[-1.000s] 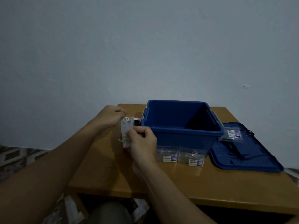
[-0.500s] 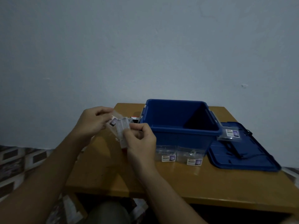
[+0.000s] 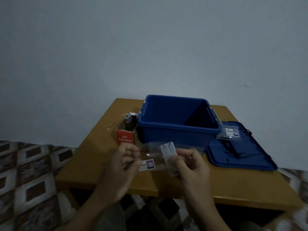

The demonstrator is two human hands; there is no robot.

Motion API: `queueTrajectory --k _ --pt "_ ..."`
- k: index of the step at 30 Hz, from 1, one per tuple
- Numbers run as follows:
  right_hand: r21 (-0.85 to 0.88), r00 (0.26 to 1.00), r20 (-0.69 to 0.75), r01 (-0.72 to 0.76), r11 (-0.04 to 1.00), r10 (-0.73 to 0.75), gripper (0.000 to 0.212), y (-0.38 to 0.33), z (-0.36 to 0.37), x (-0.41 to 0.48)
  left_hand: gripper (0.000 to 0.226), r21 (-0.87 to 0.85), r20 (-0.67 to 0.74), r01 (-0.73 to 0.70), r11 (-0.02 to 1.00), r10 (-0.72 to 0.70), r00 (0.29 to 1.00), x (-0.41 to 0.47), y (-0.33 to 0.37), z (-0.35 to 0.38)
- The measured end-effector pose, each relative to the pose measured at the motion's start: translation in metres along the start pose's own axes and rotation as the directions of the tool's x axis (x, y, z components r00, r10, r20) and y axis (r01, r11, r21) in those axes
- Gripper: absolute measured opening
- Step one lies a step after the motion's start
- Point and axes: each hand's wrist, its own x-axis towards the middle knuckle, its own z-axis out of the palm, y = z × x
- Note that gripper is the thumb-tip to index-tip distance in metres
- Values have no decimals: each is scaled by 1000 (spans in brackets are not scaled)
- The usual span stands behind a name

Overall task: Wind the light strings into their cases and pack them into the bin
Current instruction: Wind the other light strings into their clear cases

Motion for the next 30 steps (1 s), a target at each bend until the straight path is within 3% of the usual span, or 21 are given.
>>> queueTrajectory --k 2,5,12,16,21,30 --pt "-9 1000 -21 -9 1000 9 14 2 -22 -1 31 24 94 -10 1000 8 996 -3 -2 19" --pt "-41 998 -61 -26 999 23 18 1 -50 -3 46 75 191 -148 986 132 973 -3 -5 42" --pt "-97 998 -63 -27 995 21 8 4 -84 -2 41 198 267 -375 906 318 910 9 -8 67" --pt "-97 1000 -4 -15 995 15 3 2 -91 4 40 173 274 -357 918 304 913 16 -13 65" --pt "-107 997 59 62 992 -56 6 -4 -95 16 41 61 301 -215 975 187 935 18 -17 64" --pt "-79 968 210 157 984 -137 18 -15 -78 39 41 28 324 -164 986 146 935 19 -19 64"
